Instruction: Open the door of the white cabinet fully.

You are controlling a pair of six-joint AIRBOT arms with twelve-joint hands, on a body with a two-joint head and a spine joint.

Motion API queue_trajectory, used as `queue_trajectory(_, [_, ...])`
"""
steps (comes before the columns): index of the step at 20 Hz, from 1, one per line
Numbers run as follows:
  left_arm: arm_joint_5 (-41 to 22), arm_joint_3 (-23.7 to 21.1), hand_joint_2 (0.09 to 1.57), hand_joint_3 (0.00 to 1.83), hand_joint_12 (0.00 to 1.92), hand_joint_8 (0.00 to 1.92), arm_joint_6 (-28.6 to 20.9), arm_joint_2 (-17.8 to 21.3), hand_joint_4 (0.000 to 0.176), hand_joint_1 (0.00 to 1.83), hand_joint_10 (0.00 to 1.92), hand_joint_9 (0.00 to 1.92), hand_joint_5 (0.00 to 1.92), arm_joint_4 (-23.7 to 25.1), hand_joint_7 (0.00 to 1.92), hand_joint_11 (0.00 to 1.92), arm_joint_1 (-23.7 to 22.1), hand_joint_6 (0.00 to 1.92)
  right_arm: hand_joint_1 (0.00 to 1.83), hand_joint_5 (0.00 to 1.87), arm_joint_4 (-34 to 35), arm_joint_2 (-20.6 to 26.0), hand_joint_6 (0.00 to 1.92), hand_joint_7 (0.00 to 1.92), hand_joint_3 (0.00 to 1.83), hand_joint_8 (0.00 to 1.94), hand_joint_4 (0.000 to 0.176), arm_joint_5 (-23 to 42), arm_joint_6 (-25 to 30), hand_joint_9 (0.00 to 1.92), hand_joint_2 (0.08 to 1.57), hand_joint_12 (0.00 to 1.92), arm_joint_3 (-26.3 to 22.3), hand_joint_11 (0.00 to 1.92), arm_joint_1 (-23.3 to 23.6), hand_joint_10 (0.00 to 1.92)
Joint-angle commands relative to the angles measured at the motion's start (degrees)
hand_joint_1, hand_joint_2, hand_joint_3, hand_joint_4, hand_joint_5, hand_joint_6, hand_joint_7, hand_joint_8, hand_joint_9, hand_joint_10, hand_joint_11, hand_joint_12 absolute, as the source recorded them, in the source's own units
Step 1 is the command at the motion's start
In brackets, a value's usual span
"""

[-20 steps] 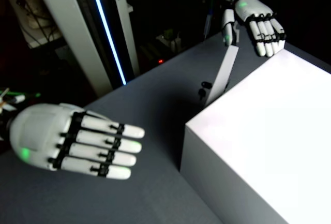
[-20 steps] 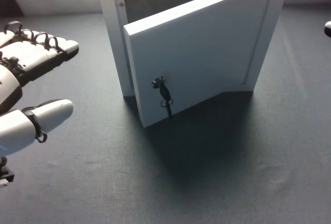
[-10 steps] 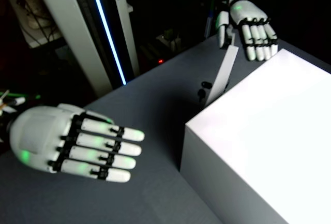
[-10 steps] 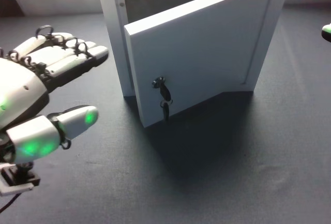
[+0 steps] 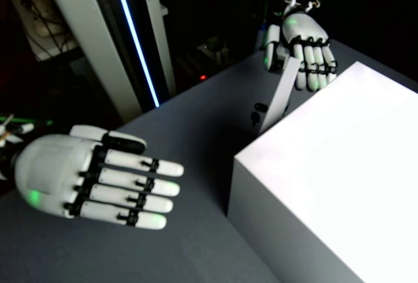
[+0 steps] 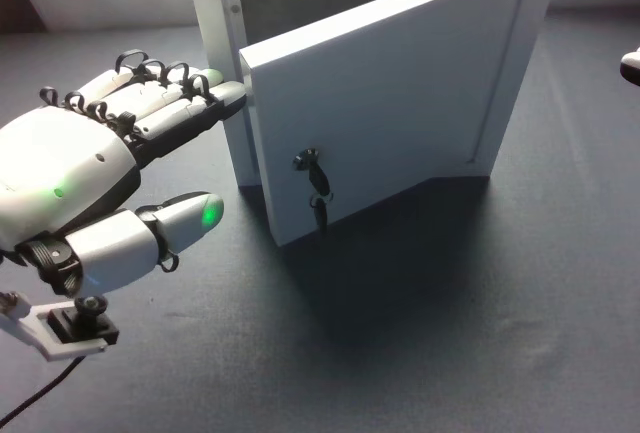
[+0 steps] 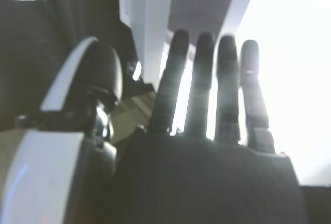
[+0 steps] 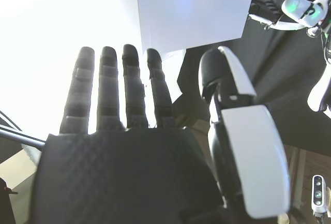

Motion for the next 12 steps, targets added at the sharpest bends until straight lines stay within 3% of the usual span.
queue_trajectory(1, [-6.7,0.2,1.48,0.00,0.43,0.00,-0.2,-0.2,0.000,0.13,0.00,0.14,0.13,0.2,0.13,0.00,-0.8,0.00,0.54,0.23,1.5,-0.1,0.00,0.22,0.00,0.00,0.014,6.8,0.6,0.16,1.34,0.13,0.5,0.08,0.3,0.00])
queue_trajectory(3, [-6.6,0.4,1.47,0.00,0.46,0.00,-0.2,-0.5,0.000,0.14,0.00,0.15,0.12,0.4,0.13,0.00,-1.2,0.00,0.53,0.24,1.4,-0.2,0.00,0.23,0.00,0.00,0.020,6.8,0.6,0.18,1.34,0.13,0.5,0.10,0.3,0.00])
queue_trajectory(4, [-6.5,0.5,1.47,0.00,0.48,0.00,-0.2,-0.7,0.000,0.15,0.00,0.15,0.13,0.6,0.14,0.00,-1.4,0.00,0.55,0.23,1.4,-0.2,0.00,0.23,0.00,0.00,0.000,6.7,0.6,0.18,1.34,0.12,0.6,0.12,0.3,0.00])
queue_trajectory(9, [-6.2,0.5,1.47,0.00,0.54,0.00,-0.7,-1.2,0.000,0.21,0.00,0.15,0.14,1.9,0.13,0.00,-2.1,0.00,0.51,0.24,1.4,-0.3,0.00,0.23,0.00,0.00,0.003,6.7,0.7,0.17,1.34,0.11,0.8,0.11,0.3,0.01])
queue_trajectory(11, [-5.7,0.6,1.46,0.00,0.79,0.00,-0.9,-1.5,0.000,0.27,0.00,0.20,0.18,2.6,0.16,0.00,-2.3,0.00,0.51,0.24,1.4,-0.4,0.01,0.24,0.00,0.01,0.007,6.7,0.9,0.18,1.34,0.10,0.8,0.11,0.3,0.01])
queue_trajectory(12, [-5.5,0.6,1.47,0.00,0.81,0.00,-0.9,-1.6,0.000,0.24,0.00,0.20,0.19,2.9,0.17,0.00,-2.3,0.00,0.51,0.24,1.4,-0.4,0.00,0.24,0.00,0.00,0.006,6.7,0.9,0.18,1.35,0.09,0.8,0.10,0.3,0.00])
